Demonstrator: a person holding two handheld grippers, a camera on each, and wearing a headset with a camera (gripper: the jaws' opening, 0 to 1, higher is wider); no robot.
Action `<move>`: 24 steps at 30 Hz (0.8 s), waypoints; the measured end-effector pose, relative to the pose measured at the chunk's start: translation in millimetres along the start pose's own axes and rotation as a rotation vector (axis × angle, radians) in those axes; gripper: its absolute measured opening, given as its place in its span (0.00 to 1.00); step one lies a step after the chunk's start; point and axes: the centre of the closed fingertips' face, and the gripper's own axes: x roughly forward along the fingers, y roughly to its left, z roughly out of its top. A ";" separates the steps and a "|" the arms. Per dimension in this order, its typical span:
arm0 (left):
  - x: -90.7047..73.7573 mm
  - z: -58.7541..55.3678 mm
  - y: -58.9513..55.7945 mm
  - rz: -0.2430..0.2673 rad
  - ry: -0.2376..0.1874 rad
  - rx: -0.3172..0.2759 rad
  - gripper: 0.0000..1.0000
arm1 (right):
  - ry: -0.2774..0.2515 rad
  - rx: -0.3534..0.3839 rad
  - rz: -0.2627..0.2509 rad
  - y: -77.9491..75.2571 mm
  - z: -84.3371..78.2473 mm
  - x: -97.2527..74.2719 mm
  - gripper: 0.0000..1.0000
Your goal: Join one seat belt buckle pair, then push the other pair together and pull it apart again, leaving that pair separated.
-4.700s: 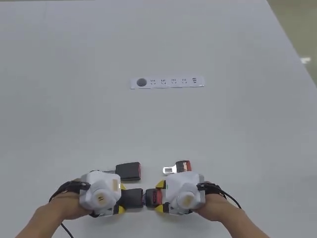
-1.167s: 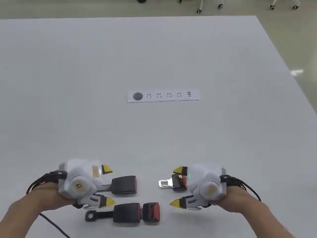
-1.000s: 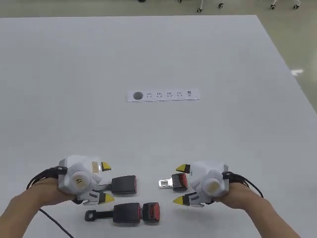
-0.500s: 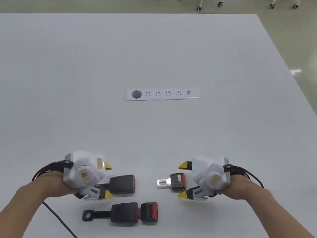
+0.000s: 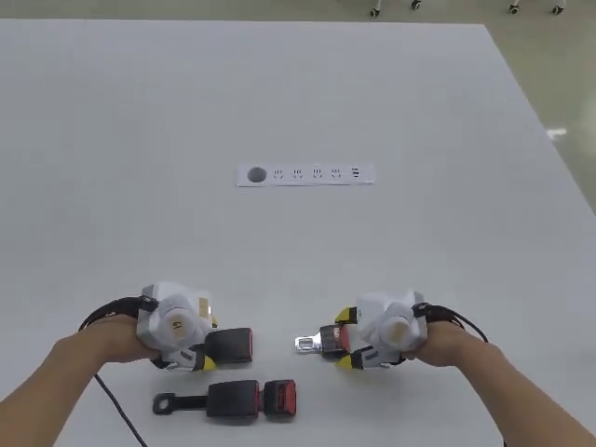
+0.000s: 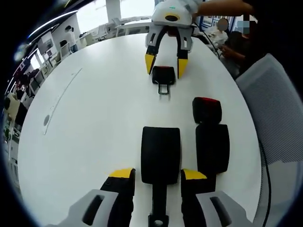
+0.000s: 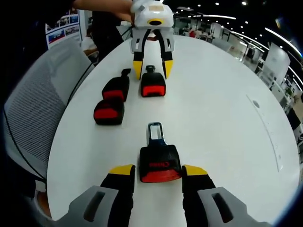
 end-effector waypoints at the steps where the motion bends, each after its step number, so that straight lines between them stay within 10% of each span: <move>1: 0.7 0.4 -0.2 -0.003 0.002 0.000 0.39 | 0.001 -0.001 -0.001 -0.8 -1.1 1.9 0.37; 24: 9.3 -3.2 -2.6 -0.024 0.018 0.050 0.33 | -0.010 0.007 0.001 -1.8 0.9 1.2 0.32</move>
